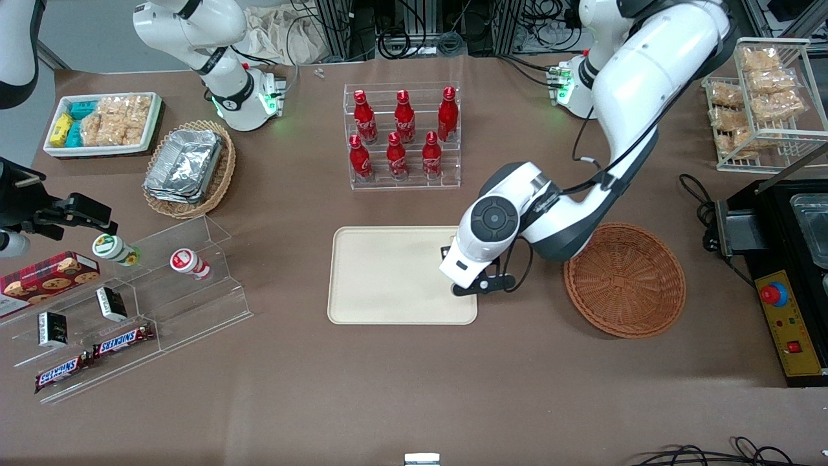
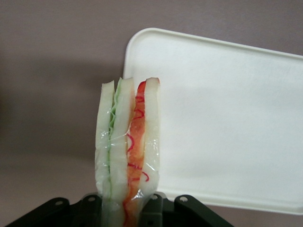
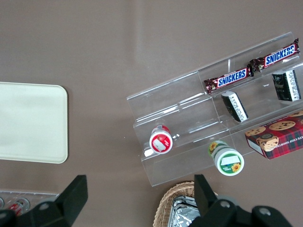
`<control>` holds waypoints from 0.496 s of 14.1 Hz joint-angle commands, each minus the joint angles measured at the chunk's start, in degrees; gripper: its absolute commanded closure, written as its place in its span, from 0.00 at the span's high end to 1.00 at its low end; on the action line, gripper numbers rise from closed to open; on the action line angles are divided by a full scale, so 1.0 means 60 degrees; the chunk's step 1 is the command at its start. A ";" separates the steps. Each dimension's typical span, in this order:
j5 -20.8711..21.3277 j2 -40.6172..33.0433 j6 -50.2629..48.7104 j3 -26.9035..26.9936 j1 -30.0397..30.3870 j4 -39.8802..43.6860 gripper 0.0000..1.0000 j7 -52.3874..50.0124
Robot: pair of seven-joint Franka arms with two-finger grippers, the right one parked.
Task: Place sandwich from basket to tray
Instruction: 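Carry the sandwich with the left gripper over to the cream tray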
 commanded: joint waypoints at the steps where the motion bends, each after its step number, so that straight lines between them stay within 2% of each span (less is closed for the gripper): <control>1: 0.0605 0.0612 0.0515 0.0165 -0.0327 0.0239 0.00 -0.0159; 5: 0.0622 0.0790 0.1057 0.1159 -0.1293 0.0327 0.01 -0.0173; 6: 0.0636 0.0834 0.1218 0.1380 -0.1498 0.0327 0.05 -0.0173; 7: 0.0622 0.0892 0.1292 0.1512 -0.1573 0.0342 0.25 -0.0159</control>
